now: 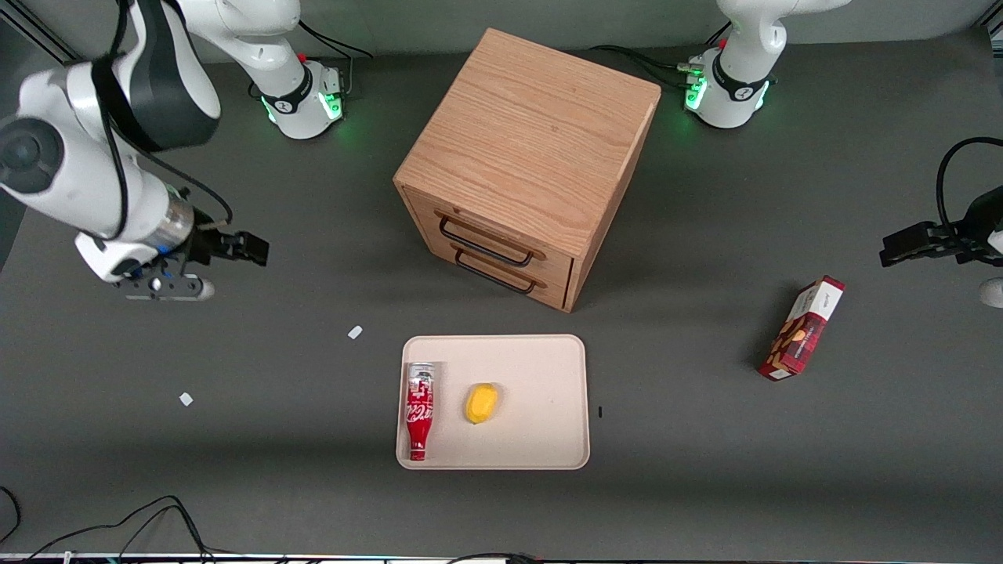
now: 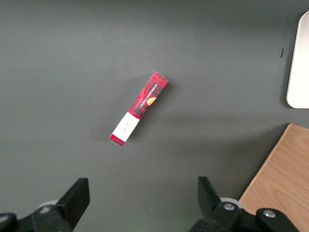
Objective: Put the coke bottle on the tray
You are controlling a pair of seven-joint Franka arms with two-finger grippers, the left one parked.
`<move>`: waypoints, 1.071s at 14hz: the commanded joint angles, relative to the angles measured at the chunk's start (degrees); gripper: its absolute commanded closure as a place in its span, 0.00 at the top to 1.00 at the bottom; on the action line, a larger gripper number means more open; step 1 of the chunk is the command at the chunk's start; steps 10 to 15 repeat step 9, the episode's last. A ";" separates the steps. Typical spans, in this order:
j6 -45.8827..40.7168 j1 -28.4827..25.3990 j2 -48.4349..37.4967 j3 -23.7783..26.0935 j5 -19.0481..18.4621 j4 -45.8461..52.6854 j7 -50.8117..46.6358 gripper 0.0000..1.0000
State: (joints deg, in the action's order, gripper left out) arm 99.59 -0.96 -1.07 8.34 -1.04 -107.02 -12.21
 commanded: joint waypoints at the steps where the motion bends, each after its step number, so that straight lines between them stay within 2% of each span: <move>1: -3.42 -7.29 -6.21 -9.81 1.48 -1.10 2.98 1.00; 3: -8.67 -9.84 -5.45 -13.69 1.39 4.59 7.26 1.00; 5: -13.88 -9.76 -4.65 -13.79 1.48 7.78 11.41 1.00; 15: -14.16 -9.06 -4.82 -13.26 1.56 7.96 10.89 1.00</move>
